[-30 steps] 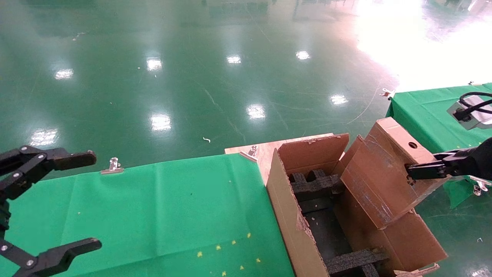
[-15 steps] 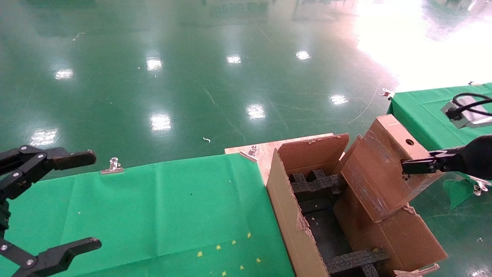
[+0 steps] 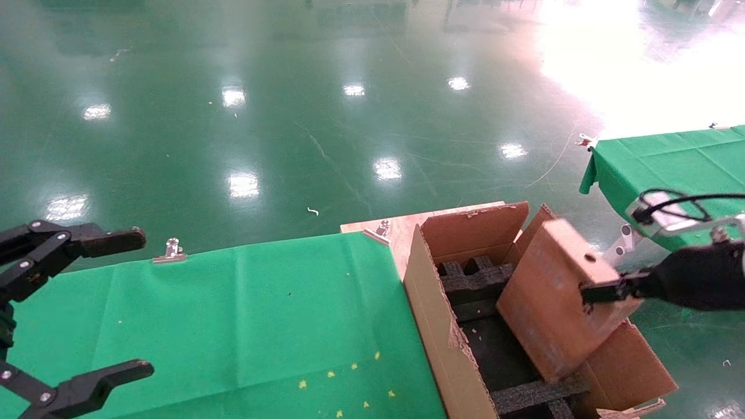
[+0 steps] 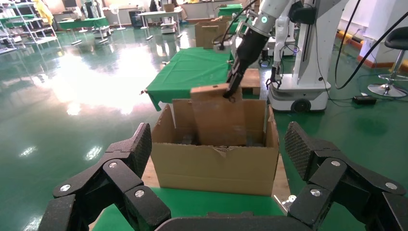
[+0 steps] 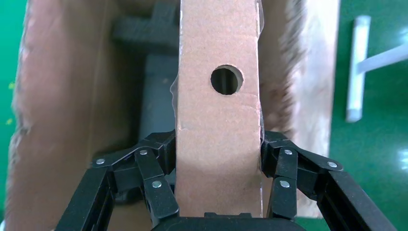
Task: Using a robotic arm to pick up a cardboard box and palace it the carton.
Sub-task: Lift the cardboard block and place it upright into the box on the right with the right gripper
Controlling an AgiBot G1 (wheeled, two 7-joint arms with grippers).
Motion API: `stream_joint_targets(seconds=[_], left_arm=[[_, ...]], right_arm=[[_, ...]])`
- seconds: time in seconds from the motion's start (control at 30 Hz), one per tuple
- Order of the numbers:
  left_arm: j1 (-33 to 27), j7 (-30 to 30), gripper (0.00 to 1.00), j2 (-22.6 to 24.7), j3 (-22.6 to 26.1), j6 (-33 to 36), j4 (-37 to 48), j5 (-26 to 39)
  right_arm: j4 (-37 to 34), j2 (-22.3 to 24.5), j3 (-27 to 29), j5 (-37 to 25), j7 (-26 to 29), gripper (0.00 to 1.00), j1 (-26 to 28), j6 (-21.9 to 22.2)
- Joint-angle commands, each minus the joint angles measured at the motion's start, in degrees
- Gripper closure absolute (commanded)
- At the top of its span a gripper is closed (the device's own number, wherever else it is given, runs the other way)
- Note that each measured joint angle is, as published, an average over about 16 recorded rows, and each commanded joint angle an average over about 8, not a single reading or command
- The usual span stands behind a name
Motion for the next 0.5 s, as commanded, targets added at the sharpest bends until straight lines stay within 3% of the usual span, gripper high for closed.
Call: stream_joint_targets(seconds=[0.03, 0.5], left_arm=[[0.0, 0.0, 0.0, 0.0, 0.01, 0.0, 0.0, 0.0], [-0.01, 0.03, 0.0, -0.02, 0.05, -0.02, 0.0, -0.04]], right_arm=[[-0.08, -0.27, -0.45, 0.87, -0.12, 1.0, -0.66, -0.41], [-0.11, -0.69, -1.54, -4.09, 3.12, 1.0, -1.84, 3.19]])
